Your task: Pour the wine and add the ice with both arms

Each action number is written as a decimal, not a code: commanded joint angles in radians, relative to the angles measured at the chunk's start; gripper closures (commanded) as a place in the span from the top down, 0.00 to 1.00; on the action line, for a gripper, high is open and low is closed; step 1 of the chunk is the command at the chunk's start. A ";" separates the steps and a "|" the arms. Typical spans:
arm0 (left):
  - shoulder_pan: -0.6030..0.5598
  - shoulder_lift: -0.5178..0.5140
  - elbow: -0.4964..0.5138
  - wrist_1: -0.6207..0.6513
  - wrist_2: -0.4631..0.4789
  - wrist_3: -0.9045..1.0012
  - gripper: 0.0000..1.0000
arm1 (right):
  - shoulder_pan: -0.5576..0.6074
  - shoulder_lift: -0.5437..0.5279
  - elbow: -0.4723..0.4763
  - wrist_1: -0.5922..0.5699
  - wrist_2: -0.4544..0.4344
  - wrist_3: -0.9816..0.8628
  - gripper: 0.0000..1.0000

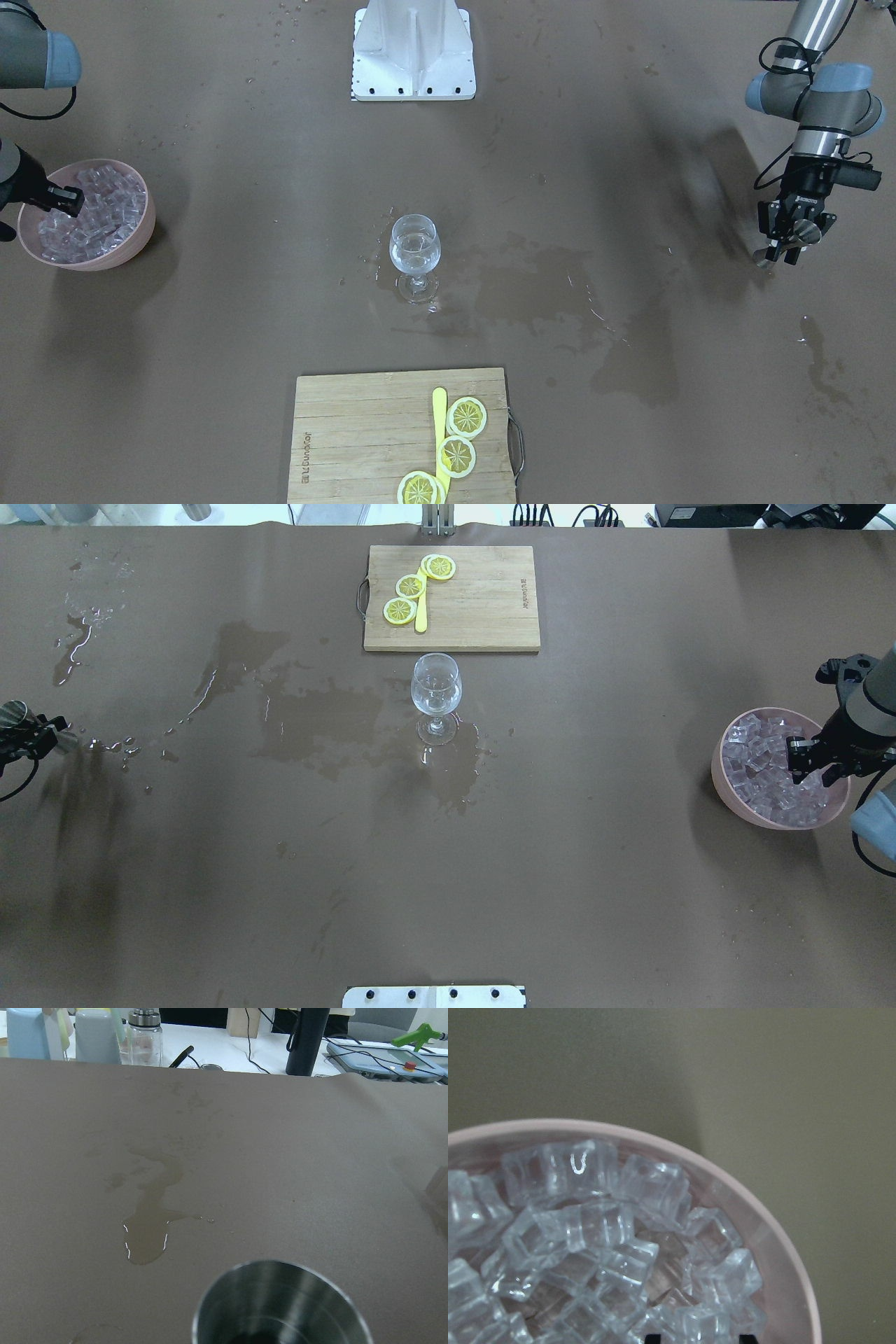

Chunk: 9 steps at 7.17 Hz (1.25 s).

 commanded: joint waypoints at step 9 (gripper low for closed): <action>-0.003 -0.033 -0.254 0.243 -0.066 0.010 0.00 | -0.016 0.038 -0.015 -0.032 0.001 0.036 0.41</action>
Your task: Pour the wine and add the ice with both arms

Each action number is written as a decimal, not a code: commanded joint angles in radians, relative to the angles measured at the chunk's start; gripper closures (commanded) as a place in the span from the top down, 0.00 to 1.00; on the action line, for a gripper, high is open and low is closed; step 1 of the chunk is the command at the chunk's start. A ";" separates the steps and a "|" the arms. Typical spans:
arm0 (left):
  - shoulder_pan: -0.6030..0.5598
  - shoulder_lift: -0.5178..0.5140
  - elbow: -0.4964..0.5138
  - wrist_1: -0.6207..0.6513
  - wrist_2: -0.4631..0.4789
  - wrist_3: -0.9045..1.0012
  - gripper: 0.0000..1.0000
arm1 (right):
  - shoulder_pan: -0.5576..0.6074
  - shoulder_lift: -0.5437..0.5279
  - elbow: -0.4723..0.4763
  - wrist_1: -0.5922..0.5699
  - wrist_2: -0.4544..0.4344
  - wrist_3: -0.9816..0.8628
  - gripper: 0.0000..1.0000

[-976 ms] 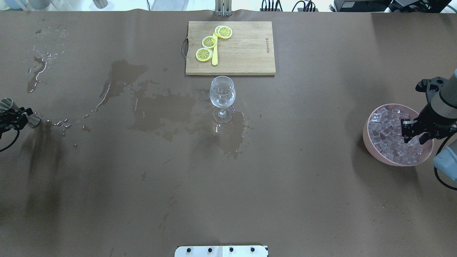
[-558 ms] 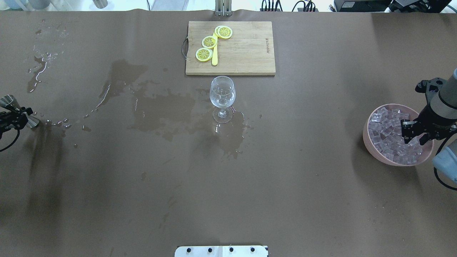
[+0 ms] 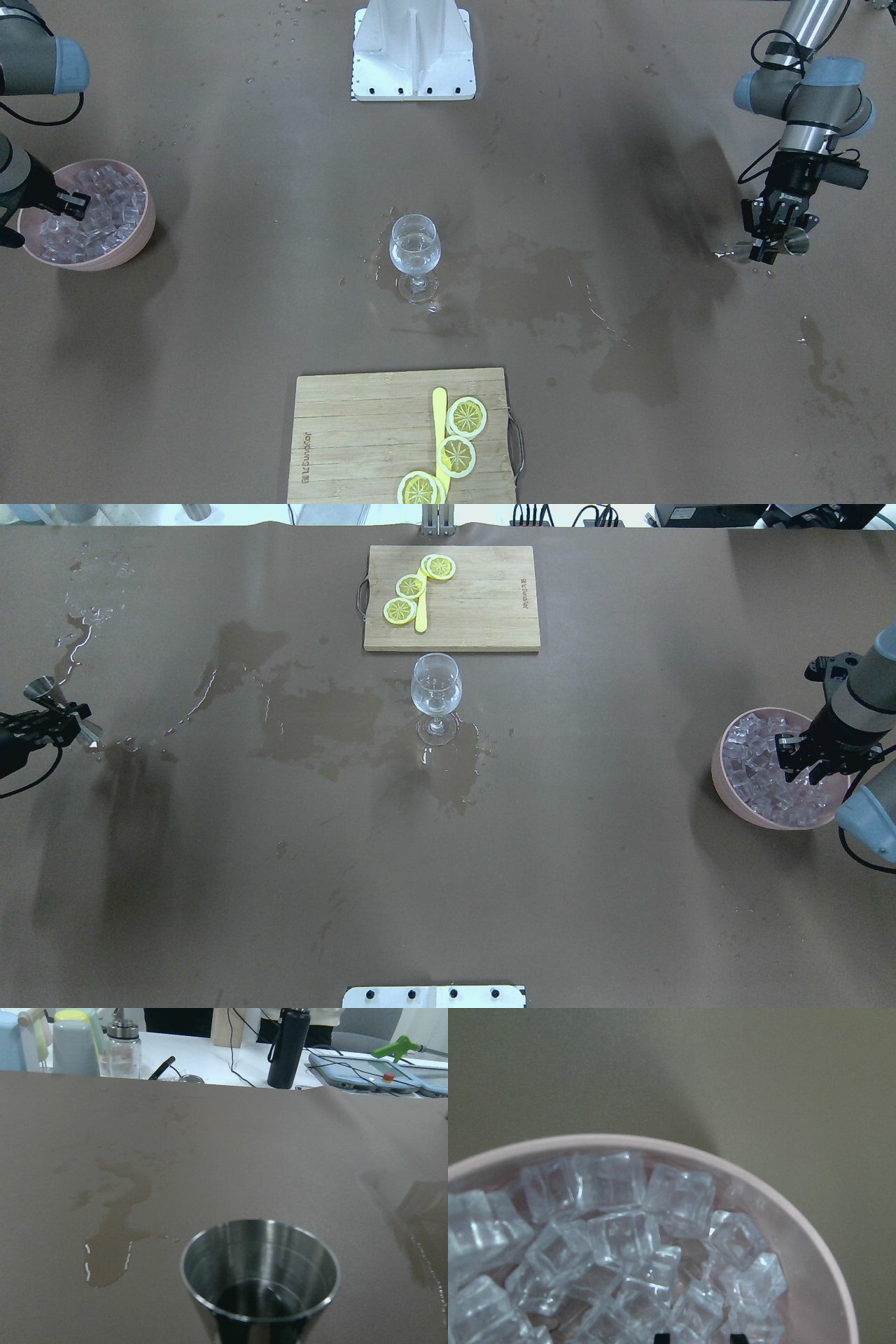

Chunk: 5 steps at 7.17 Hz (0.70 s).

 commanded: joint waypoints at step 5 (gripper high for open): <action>-0.002 -0.339 -0.183 0.446 -0.012 -0.001 0.00 | -0.007 0.025 -0.003 0.000 -0.004 0.000 0.42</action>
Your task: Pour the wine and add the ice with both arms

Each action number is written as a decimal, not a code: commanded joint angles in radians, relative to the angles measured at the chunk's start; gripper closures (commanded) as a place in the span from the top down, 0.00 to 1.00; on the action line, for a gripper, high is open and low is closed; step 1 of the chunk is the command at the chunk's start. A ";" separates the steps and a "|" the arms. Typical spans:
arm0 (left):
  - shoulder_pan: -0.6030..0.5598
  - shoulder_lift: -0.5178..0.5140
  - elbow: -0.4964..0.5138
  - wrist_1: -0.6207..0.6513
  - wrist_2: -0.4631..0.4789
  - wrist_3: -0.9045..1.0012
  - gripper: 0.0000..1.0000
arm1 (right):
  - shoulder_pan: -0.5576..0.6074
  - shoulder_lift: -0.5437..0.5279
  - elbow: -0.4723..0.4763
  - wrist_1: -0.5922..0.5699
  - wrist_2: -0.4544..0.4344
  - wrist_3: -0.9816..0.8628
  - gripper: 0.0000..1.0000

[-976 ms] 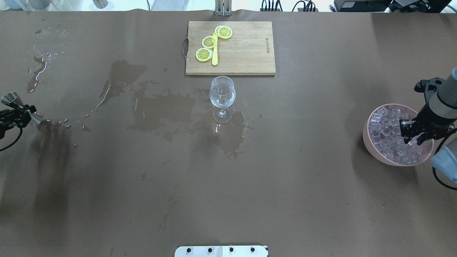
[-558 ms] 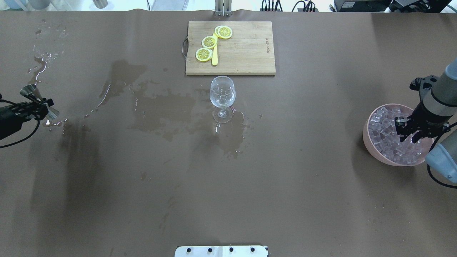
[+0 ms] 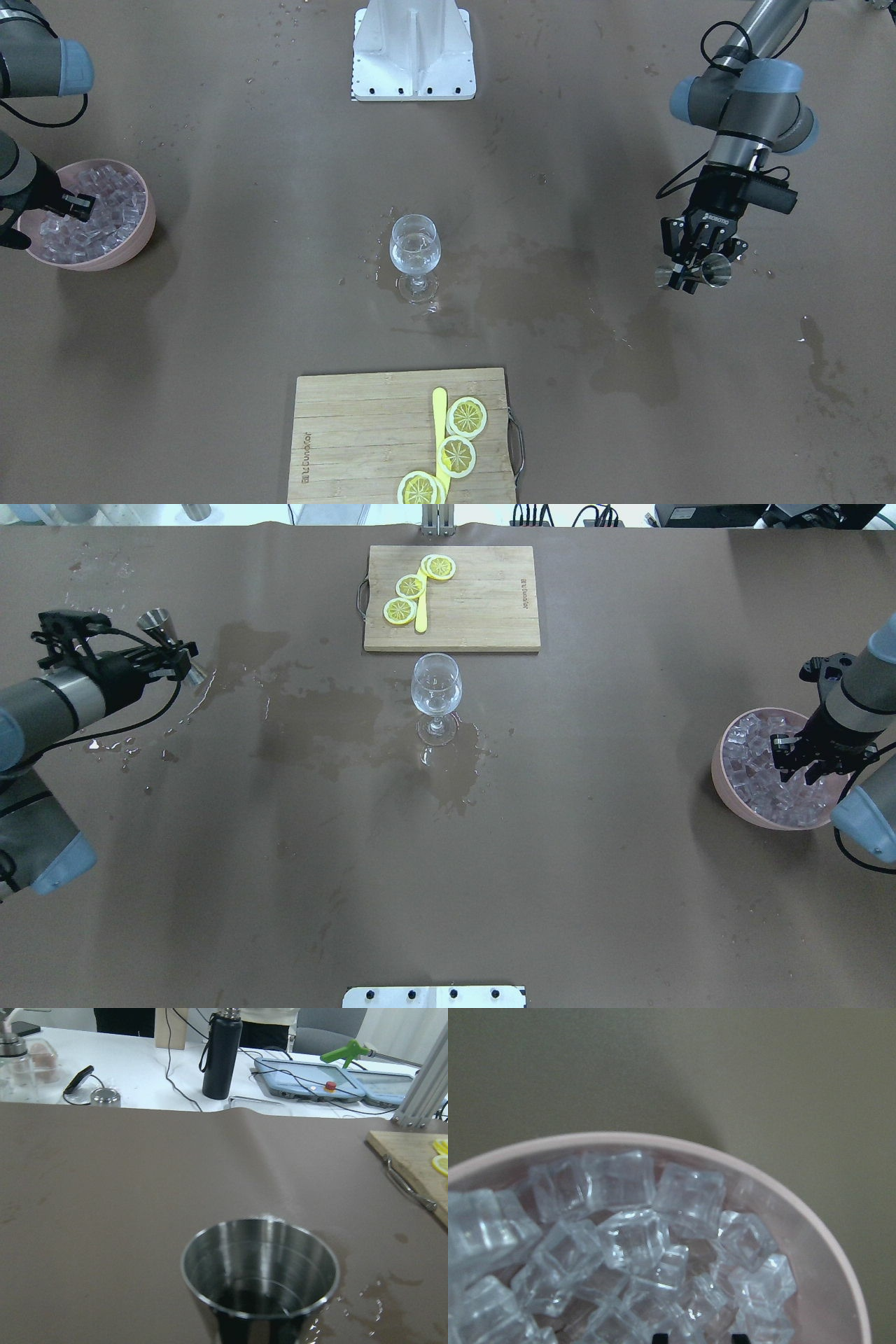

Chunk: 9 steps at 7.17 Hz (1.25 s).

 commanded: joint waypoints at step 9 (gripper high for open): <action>0.062 -0.197 -0.117 0.153 0.037 0.412 0.00 | 0.035 0.131 0.024 0.000 -0.023 -0.013 0.64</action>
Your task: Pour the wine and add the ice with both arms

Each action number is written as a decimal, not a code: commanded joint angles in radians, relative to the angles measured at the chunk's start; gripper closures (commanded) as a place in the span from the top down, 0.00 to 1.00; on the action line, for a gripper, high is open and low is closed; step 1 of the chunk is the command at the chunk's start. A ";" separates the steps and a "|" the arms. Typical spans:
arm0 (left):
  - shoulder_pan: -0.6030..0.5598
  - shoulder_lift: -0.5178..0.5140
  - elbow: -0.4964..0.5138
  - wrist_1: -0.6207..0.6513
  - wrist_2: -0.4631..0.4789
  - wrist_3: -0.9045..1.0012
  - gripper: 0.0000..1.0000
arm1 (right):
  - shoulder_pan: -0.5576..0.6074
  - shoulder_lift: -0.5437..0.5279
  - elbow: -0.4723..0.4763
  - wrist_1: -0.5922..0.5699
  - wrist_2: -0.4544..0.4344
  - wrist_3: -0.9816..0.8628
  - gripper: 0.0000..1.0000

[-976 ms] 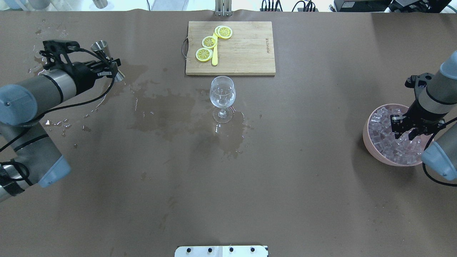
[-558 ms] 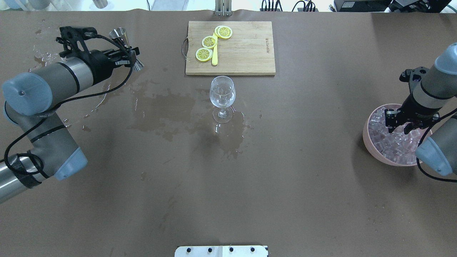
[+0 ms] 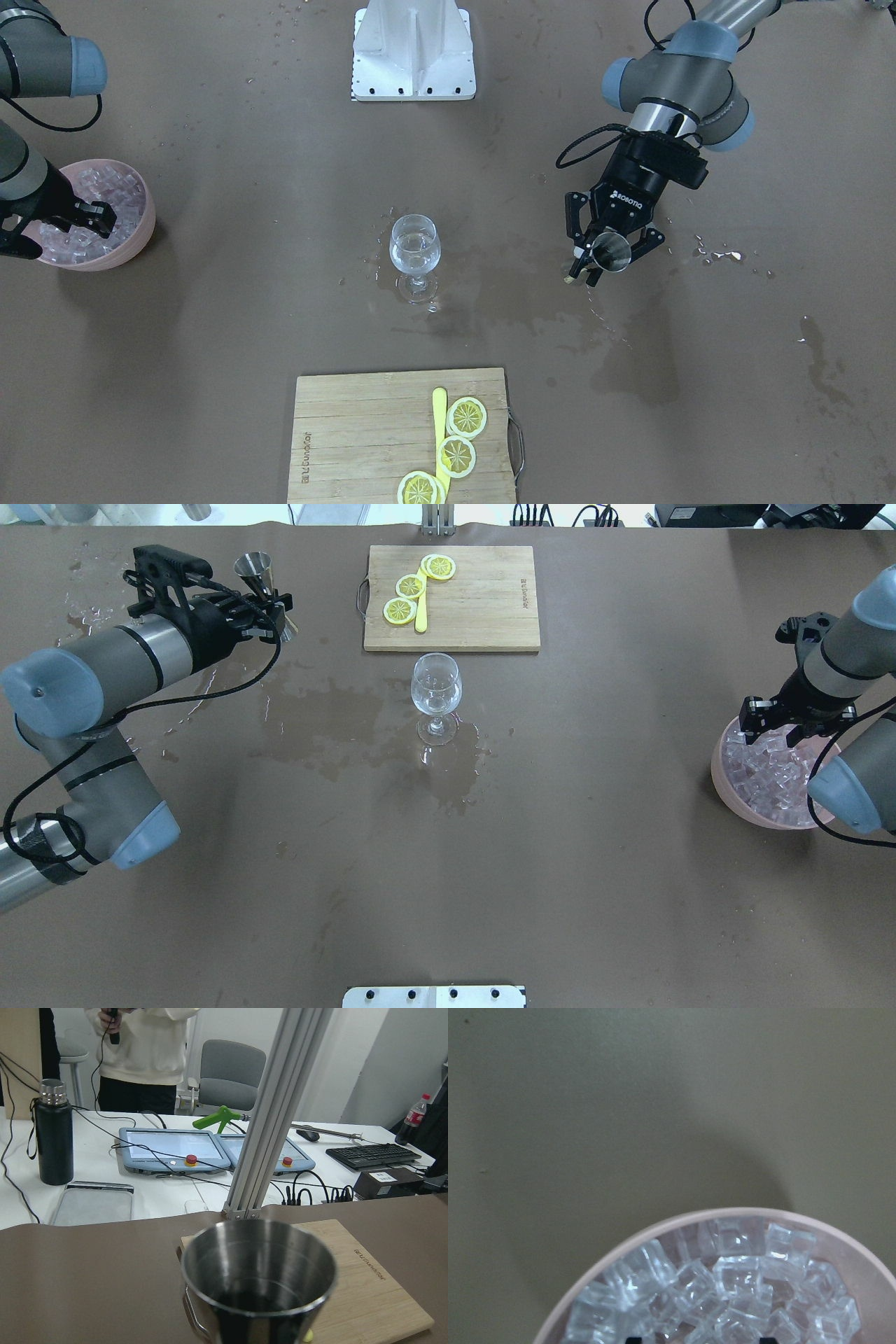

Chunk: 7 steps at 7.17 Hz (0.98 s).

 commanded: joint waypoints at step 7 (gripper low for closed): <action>0.161 -0.122 -0.114 0.302 0.234 0.519 0.00 | 0.027 0.070 -0.045 0.003 -0.028 -0.049 0.63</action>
